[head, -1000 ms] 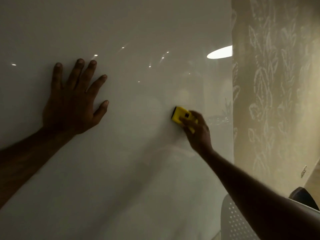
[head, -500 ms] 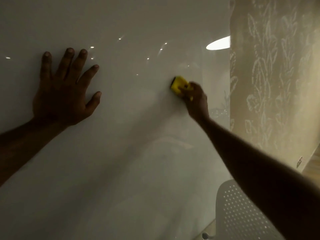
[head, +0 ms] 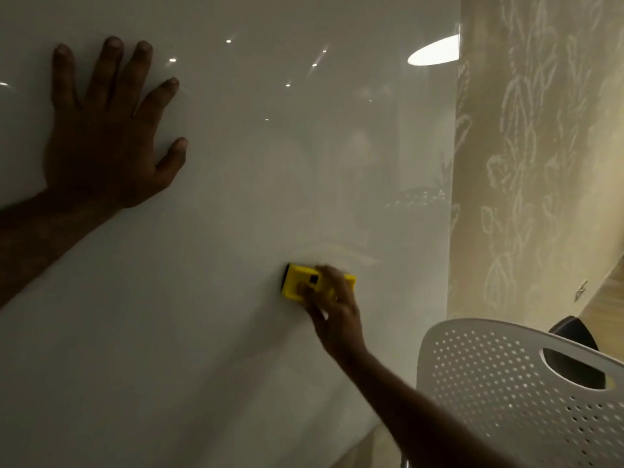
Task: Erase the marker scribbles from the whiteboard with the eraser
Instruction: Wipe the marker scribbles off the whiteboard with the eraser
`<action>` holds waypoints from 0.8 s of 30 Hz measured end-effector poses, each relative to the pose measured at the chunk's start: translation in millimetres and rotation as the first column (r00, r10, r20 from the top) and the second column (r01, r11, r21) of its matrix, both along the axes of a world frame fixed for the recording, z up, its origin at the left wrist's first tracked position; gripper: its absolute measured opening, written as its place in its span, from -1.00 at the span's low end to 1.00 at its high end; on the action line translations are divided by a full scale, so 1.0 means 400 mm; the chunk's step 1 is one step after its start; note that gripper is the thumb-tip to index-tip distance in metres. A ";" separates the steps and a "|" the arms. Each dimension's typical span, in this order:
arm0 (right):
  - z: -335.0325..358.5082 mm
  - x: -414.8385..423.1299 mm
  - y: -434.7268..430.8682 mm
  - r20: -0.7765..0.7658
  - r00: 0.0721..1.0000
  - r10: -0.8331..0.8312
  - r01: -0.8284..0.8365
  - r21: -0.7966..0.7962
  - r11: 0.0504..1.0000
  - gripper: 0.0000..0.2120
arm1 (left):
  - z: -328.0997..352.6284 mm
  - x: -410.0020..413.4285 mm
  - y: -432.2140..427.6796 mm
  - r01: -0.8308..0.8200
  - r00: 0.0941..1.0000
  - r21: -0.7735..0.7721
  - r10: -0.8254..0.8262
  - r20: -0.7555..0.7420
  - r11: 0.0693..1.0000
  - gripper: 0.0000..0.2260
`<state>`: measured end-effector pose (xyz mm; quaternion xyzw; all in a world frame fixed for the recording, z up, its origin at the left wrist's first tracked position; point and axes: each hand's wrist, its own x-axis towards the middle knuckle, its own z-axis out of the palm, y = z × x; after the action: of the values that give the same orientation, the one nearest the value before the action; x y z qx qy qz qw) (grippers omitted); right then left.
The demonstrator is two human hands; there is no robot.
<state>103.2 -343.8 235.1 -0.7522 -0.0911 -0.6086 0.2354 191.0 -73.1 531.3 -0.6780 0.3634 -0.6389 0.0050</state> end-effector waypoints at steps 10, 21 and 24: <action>0.193 0.006 -0.108 -0.010 0.997 -0.081 0.081 0.062 0.995 -0.76 | -0.004 -0.056 -0.001 -0.085 0.996 0.002 0.085 0.012 0.996 -0.37; 0.386 0.030 -0.104 0.034 0.995 -0.094 0.082 0.255 0.963 -0.77 | -0.004 -0.059 -0.005 -0.106 0.994 0.010 0.106 0.018 0.994 -0.36; 0.255 0.013 -0.020 -0.002 0.998 -0.061 0.060 0.181 0.982 -0.75 | -0.004 -0.062 -0.007 -0.104 0.994 0.009 0.104 0.019 0.995 -0.36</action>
<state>108.4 -351.9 337.2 -0.7291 -0.0131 -0.6225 0.2842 166.3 -76.1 529.8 -0.6902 0.3307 -0.6420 0.0450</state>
